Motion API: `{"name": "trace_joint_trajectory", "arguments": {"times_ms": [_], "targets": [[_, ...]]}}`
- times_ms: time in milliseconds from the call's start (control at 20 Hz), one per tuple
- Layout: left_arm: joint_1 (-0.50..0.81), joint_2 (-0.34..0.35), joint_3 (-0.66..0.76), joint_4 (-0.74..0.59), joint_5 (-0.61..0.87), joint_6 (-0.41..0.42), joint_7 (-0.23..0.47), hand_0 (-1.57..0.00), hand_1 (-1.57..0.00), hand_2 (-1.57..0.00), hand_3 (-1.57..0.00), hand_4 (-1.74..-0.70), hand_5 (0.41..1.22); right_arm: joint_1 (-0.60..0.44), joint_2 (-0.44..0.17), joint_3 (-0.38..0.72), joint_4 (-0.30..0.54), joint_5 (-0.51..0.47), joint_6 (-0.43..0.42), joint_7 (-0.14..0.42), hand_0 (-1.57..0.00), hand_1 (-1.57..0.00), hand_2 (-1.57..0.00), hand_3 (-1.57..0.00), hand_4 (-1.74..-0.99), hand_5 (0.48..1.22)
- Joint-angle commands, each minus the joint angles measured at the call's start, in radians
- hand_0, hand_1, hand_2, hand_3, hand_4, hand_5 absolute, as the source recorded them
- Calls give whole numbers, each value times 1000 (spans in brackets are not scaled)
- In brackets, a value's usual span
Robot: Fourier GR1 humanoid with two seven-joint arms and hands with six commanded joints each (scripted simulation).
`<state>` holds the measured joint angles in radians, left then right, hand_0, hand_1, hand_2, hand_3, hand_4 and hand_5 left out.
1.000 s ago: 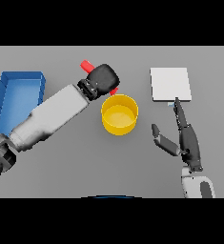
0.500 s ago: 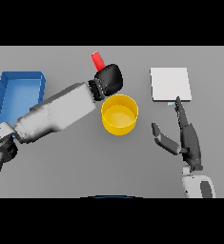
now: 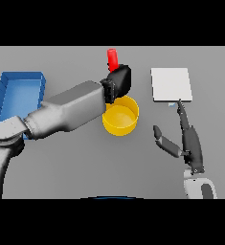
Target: Pick up the red beaker and tilt it to pour out 1 green nut into yellow bowl. Pick up the yellow bowl and place it on the metallic measuring scale.
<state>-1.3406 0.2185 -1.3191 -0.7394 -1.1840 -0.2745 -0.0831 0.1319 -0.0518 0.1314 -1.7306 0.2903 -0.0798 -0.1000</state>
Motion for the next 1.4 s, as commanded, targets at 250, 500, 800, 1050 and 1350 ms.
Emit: {"name": "trace_joint_trajectory", "arguments": {"times_ms": [250,500,800,1050,1350], "targets": [[-117,-1,-39,43,2,9,-58,-1571,-1571,-1571,-1571,-1721,1221,-7,11,-6,5,-29,9,-7,1,1,1,1,-1157,638],[-272,73,31,154,61,81,-66,-1571,-1571,-1571,-1179,-1731,1221,-3,11,11,4,-12,9,-57,1,1,1,1,-1160,660],[-371,165,352,400,380,105,38,-1571,-1571,-1571,-1468,-1734,1221,-26,11,9,25,4,-4,-29,1,1,1,1,-1146,641],[-307,296,621,528,711,187,129,-1571,-1571,-1571,-1430,-1739,1221,-54,18,3,26,-28,9,-35,1,1,1,1,-1110,623],[-107,405,772,583,994,339,236,-1571,-1571,-1571,-1534,-1740,1221,-55,8,3,36,-70,52,-42,1,1,1,1,-1126,651]]}}
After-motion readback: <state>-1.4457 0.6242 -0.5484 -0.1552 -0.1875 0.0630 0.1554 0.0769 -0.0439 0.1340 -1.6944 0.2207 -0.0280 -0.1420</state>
